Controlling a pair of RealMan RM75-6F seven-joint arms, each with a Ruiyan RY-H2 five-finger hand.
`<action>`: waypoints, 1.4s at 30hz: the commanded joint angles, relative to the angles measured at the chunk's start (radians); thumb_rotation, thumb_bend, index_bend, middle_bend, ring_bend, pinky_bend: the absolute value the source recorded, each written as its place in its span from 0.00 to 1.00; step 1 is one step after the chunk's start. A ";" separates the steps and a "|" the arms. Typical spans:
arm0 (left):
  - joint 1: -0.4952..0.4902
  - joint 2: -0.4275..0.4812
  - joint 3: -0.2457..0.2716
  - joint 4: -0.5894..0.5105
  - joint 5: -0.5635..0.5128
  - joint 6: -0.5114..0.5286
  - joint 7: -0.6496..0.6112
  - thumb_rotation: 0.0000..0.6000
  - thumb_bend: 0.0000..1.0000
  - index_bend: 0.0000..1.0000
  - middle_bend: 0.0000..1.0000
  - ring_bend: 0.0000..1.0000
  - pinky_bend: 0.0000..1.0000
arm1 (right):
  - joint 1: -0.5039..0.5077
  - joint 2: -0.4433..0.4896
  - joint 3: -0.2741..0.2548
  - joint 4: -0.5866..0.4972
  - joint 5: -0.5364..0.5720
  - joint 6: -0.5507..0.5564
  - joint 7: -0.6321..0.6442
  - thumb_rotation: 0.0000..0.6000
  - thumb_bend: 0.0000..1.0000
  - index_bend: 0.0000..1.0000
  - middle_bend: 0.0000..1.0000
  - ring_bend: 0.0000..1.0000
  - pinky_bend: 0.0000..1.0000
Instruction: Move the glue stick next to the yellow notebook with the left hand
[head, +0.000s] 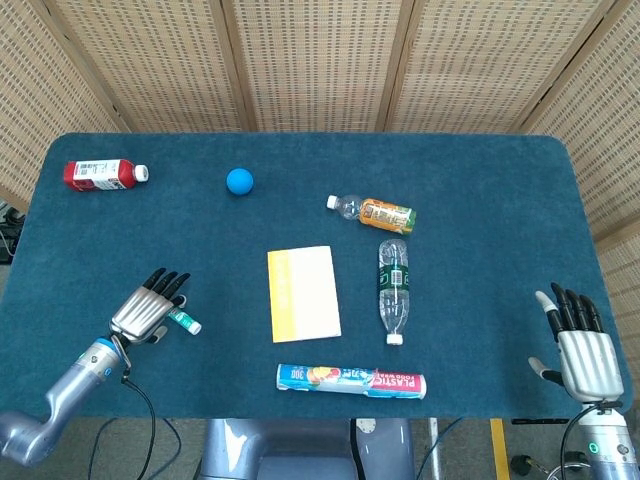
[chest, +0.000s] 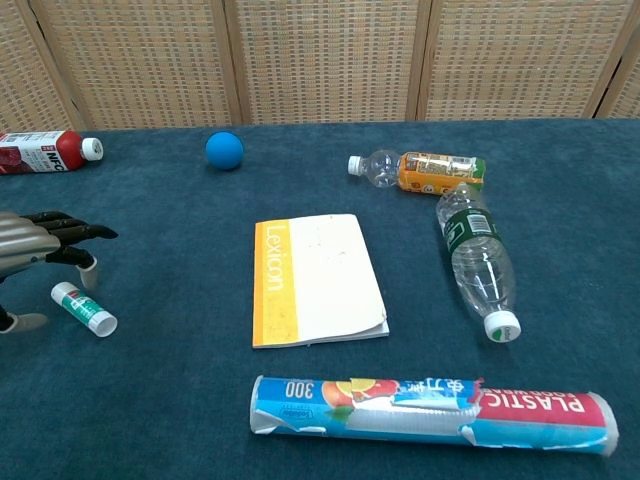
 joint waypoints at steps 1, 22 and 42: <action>-0.001 -0.018 0.004 0.015 -0.004 -0.002 -0.001 1.00 0.33 0.35 0.00 0.00 0.00 | 0.000 0.000 0.001 0.000 -0.001 0.001 0.001 1.00 0.00 0.11 0.00 0.00 0.06; 0.019 -0.081 -0.004 0.051 -0.017 0.078 -0.007 1.00 0.39 0.61 0.00 0.00 0.00 | 0.000 0.000 -0.001 0.002 -0.009 0.008 0.016 1.00 0.00 0.11 0.00 0.00 0.05; -0.159 -0.064 -0.143 -0.132 -0.176 -0.048 0.241 1.00 0.40 0.61 0.00 0.00 0.00 | 0.017 0.014 0.021 0.018 0.045 -0.041 0.074 1.00 0.00 0.11 0.00 0.00 0.05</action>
